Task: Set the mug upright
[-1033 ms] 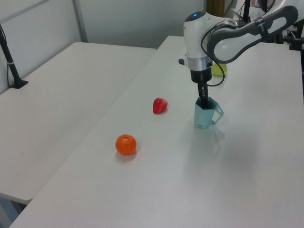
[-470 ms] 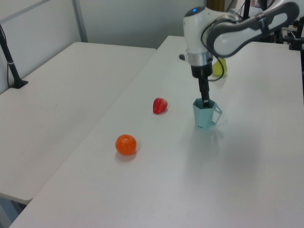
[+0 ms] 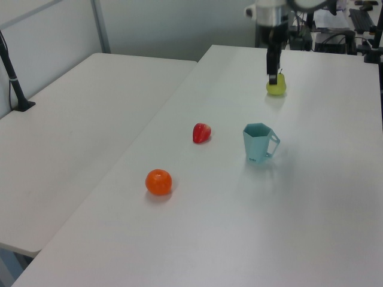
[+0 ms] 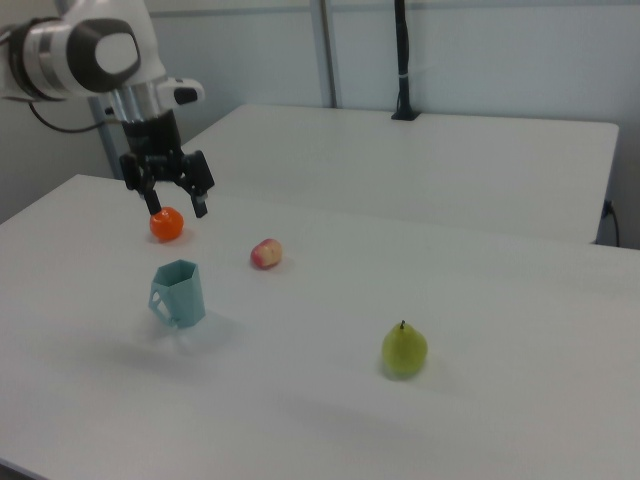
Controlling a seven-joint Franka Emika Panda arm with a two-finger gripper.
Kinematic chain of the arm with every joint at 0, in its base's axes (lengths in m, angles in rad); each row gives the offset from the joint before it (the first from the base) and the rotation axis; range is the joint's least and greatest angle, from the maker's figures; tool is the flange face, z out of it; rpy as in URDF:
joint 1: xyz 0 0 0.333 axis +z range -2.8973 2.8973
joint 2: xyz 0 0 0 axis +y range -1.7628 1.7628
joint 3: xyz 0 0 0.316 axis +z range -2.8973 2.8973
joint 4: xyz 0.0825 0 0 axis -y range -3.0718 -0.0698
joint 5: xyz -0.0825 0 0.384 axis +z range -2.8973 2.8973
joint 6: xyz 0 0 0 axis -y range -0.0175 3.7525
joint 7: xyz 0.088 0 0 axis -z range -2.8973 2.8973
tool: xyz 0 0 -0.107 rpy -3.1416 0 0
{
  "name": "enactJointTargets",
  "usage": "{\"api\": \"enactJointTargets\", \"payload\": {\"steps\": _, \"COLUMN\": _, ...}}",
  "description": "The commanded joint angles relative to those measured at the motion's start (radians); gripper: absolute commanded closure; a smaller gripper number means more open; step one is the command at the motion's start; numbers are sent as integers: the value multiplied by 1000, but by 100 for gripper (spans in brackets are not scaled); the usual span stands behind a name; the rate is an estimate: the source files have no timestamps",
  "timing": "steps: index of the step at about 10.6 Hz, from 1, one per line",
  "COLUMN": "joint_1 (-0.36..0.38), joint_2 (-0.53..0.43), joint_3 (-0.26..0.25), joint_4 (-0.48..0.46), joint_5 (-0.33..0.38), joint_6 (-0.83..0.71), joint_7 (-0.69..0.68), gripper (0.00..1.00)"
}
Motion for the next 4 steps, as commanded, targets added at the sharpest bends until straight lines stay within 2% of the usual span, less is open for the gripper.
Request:
{"api": "enactJointTargets", "payload": {"steps": 1, "joint_1": 8, "joint_2": -126, "joint_3": -71, "joint_4": -39, "joint_5": 20, "joint_6": -43, "joint_7": 87, "gripper": 0}}
{"api": "enactJointTargets", "payload": {"steps": 4, "joint_1": 6, "joint_2": -135, "joint_3": -98, "joint_4": -32, "joint_5": 23, "joint_6": -69, "joint_7": 76, "gripper": 0}}
